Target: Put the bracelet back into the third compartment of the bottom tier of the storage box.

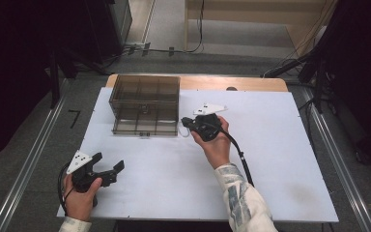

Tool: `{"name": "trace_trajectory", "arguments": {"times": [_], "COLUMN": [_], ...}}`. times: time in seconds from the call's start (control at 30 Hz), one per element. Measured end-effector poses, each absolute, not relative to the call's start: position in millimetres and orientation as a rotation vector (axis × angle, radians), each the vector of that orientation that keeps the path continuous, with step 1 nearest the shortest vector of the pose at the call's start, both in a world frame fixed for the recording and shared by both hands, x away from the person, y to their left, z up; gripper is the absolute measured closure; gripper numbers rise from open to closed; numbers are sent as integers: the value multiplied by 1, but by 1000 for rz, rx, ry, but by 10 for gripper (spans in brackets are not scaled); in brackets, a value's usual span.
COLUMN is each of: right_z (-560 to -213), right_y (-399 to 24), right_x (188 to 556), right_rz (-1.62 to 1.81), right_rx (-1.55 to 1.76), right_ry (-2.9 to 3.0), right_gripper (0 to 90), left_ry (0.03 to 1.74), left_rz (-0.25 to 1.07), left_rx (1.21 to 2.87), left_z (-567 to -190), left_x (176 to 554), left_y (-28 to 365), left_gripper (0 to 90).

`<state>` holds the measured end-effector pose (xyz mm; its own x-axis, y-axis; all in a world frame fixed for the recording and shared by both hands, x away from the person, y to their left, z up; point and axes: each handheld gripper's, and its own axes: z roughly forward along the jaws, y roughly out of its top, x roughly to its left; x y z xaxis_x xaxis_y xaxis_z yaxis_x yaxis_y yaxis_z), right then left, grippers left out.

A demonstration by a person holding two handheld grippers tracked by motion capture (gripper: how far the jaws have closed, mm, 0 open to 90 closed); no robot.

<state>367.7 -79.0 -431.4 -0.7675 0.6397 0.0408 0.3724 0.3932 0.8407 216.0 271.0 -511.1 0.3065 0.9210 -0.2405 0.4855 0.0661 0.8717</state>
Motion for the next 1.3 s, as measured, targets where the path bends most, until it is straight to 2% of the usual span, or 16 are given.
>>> {"name": "trace_trajectory", "arguments": {"times": [1.3], "right_z": [-443], "right_y": [-8], "right_x": [405], "right_rz": [1359], "right_rx": [896], "right_ry": [2380], "right_gripper": [851], "left_ry": [1322], "left_rz": [534], "left_rx": [1566], "left_z": [-512], "left_x": [215], "left_y": [271], "left_gripper": [32]}}
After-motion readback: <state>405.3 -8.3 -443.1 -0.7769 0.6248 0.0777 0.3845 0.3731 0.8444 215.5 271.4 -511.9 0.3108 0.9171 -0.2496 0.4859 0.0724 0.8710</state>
